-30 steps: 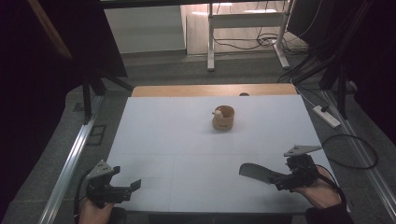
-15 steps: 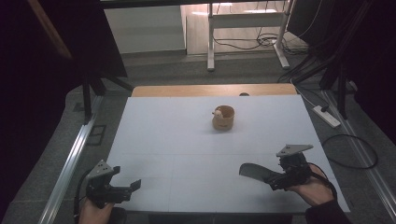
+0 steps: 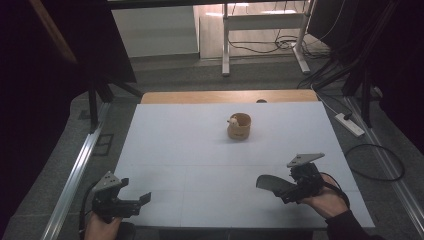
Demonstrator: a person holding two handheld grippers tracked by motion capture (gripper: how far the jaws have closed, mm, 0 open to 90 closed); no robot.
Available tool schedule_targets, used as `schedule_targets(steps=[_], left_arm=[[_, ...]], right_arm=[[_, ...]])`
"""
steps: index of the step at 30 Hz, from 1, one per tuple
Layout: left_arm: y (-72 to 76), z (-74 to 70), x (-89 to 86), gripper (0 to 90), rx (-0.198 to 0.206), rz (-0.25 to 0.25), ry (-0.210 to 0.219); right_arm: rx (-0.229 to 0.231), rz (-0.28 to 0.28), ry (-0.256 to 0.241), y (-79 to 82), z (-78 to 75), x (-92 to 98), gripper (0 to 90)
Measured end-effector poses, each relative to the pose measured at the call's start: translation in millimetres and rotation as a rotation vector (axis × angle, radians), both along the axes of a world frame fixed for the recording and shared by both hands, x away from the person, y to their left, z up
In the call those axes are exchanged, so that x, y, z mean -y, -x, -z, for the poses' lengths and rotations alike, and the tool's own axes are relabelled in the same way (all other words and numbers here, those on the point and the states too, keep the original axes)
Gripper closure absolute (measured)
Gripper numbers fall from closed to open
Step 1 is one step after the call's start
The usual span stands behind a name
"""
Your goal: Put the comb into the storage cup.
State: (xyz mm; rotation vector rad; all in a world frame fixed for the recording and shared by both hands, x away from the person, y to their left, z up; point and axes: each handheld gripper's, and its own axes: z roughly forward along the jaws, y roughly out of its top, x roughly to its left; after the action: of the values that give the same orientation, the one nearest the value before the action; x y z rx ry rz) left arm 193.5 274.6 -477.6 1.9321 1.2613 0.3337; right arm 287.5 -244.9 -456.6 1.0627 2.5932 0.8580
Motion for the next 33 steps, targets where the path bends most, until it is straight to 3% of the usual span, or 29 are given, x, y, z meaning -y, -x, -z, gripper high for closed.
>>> schedule_targets(steps=[22,30,33], left_arm=[[-0.5,0.2,0.3,0.9,-0.003,0.001,0.0],[-0.5,0.3,0.2,1.0,-0.003,0.0,0.003],[-0.5,0.2,0.1,1.0,-0.003,0.0,0.003]], right_arm=[[-0.044,-0.042,0.022,-8.4,4.6,-26.7,0.0],[-0.051,-0.065,0.057,-11.9,9.2,-37.7,0.0],[-0.051,-0.07,0.062,-13.1,11.1,-40.0,8.5]])
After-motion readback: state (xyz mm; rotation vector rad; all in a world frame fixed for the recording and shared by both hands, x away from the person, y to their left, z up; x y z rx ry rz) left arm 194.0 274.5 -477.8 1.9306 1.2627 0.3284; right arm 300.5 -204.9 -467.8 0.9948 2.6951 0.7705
